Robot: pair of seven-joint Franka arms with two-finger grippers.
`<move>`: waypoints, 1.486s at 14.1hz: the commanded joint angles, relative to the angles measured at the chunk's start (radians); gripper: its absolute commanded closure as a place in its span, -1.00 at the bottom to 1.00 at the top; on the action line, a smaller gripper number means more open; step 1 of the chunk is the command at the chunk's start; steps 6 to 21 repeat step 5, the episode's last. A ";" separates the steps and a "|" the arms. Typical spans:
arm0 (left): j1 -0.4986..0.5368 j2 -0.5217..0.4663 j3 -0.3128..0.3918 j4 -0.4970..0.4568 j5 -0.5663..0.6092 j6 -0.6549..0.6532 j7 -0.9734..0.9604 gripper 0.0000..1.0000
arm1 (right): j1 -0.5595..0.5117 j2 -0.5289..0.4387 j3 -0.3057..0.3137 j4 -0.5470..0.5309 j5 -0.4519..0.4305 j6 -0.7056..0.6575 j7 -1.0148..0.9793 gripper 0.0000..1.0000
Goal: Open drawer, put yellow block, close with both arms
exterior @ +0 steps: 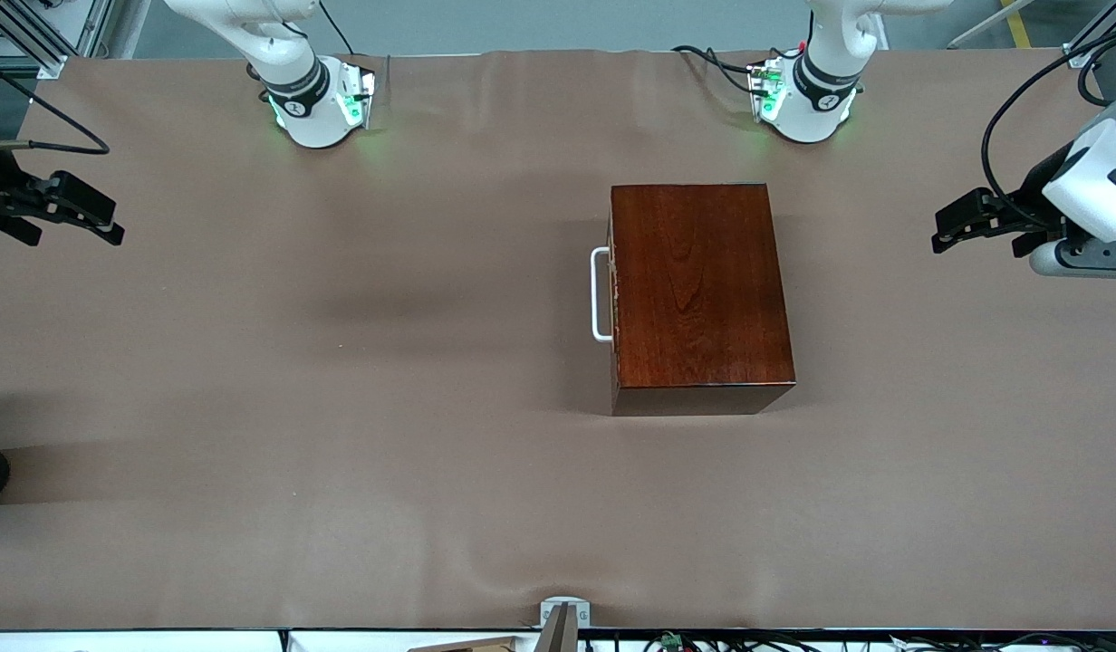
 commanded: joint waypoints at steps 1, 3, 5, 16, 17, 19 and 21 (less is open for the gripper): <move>0.002 -0.010 -0.003 -0.006 0.000 0.006 -0.008 -1.00 | -0.002 -0.004 0.004 0.002 0.007 0.002 0.008 -1.00; 0.002 -0.010 -0.002 -0.006 0.000 0.006 -0.008 -1.00 | -0.002 -0.004 0.006 0.002 0.007 0.002 0.008 -1.00; 0.002 -0.010 0.000 -0.006 0.001 0.006 -0.007 -1.00 | -0.002 -0.004 0.006 0.002 0.007 0.002 0.008 -1.00; 0.002 -0.010 0.000 -0.006 0.001 0.006 -0.007 -1.00 | -0.002 -0.004 0.006 0.002 0.007 0.002 0.008 -1.00; 0.002 -0.010 0.000 -0.006 0.001 0.006 -0.007 -1.00 | -0.002 -0.004 0.006 0.002 0.007 0.002 0.008 -1.00; 0.002 -0.010 0.000 -0.006 0.001 0.006 -0.007 -1.00 | -0.002 -0.004 0.006 0.002 0.007 0.002 0.008 -1.00; 0.002 -0.010 0.000 -0.006 0.001 0.006 -0.007 -1.00 | -0.002 -0.004 0.006 0.002 0.007 0.002 0.008 -1.00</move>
